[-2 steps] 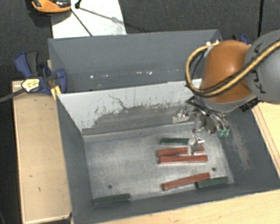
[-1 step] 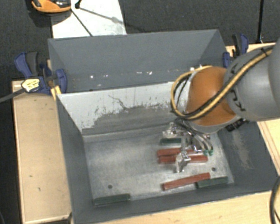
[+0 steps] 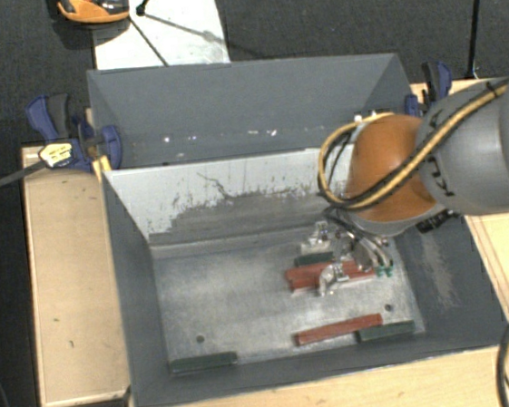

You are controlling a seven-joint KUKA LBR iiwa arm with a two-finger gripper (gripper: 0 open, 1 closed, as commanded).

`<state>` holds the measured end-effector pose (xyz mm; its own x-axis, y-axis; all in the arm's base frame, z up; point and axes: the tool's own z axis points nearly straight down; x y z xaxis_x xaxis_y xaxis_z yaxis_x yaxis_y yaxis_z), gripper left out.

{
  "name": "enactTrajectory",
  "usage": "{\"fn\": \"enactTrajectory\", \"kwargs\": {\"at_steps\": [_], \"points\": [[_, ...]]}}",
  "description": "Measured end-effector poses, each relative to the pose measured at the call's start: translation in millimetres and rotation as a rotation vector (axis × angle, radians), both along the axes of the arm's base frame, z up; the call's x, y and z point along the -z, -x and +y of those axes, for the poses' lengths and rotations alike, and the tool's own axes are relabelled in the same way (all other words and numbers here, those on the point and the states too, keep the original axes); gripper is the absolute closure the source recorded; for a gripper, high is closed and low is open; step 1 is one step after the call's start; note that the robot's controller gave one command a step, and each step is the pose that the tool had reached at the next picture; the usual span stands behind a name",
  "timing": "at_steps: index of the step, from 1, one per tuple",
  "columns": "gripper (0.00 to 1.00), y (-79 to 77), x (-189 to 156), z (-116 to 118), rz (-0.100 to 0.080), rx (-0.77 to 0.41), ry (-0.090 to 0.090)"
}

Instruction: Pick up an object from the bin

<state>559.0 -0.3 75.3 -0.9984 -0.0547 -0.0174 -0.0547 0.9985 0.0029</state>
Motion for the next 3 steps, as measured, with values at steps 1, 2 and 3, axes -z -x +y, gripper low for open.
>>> {"fn": "enactTrajectory", "kwargs": {"at_steps": [1, 2, 3], "points": [[1.0, 0.0, 0.0, 0.0, 0.0, -0.001, 0.0], [1.0, 1.4, -3.8, -0.1, 0.007, -0.002, 0.001], [1.0, 2.7, -15.4, -0.6, 0.016, -0.003, 0.003]]}}
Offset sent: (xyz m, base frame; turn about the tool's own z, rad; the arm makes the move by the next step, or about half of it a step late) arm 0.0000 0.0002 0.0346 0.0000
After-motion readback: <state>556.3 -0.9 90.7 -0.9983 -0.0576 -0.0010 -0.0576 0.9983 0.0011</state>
